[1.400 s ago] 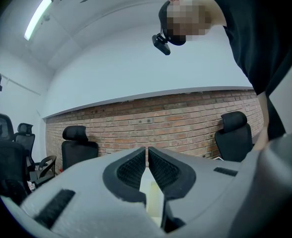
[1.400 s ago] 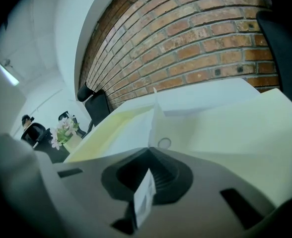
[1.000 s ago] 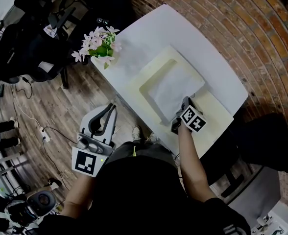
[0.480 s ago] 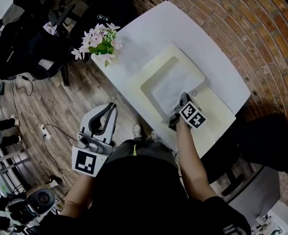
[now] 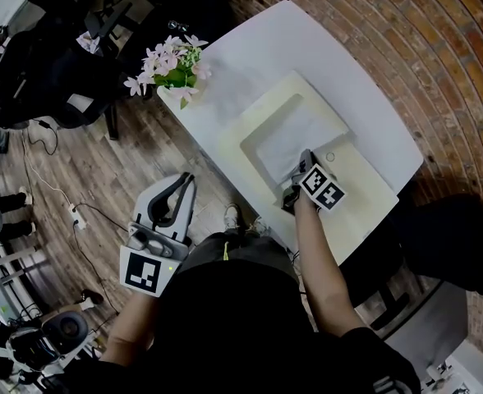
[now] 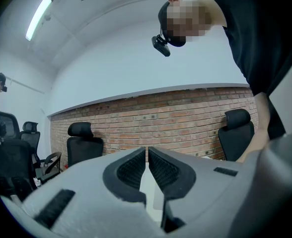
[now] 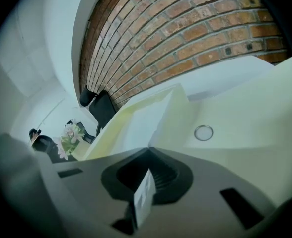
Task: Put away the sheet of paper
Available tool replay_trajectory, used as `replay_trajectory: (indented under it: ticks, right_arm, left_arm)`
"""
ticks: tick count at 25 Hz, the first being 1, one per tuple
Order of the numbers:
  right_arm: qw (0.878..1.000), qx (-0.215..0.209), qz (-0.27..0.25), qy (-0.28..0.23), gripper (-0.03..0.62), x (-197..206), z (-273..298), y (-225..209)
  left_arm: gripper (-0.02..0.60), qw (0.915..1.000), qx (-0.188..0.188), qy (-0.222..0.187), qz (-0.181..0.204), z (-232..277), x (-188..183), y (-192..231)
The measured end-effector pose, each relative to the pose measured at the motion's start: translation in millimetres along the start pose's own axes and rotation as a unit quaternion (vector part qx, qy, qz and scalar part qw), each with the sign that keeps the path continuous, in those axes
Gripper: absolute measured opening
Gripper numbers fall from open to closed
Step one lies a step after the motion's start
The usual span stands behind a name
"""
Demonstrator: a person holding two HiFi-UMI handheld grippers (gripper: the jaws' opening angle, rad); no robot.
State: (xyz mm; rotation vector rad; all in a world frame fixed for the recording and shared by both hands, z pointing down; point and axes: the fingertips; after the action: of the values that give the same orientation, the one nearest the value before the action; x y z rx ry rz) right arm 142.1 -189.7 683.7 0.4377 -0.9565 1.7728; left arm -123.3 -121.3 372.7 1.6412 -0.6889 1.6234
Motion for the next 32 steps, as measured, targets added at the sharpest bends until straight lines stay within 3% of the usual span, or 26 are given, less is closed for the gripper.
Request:
replay_trajectory:
  ticks: [12,13,14,15,23,32]
  right_arm:
    - [1.0,-0.03,-0.001,0.004,0.017,1,8,16]
    - [0.999,-0.041,-0.002,0.007,0.048,0,9,20]
    - [0.999,-0.053,-0.003,0.009,0.148,-1,9,23]
    - [0.998,-0.061,-0.004,0.009,0.205,-3,8,25]
    - [0.998,-0.043,-0.035,-0.005,0.218,-12,-15,14]
    - [1.0,-0.01,-0.02,-0.009,0.211,-9,-40,-12]
  left_arm:
    - [0.038,1.0,-0.001,0.001,-0.003,-7,2,0]
    - [0.037,1.0,-0.001,0.001,-0.003,-8,2,0]
    - [0.037,1.0,0.0,0.001,-0.004,-9,2,0]
    - [0.038,1.0,0.001,0.0,-0.004,-9,2,0]
    - [0.038,0.9997,0.021,-0.011,-0.007,-8,-1,-13]
    - [0.037,0.9987,0.045,-0.021,-0.007,-9,-5,-27]
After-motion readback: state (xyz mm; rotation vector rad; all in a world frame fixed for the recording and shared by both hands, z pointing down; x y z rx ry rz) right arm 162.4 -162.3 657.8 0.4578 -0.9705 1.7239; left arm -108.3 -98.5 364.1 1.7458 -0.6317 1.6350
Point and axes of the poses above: the fingertips, and each gripper's own axes: z forward along the fingers, y to its left, x out of its underside, and after that the axes turned 12 degrees about -z, right-handed
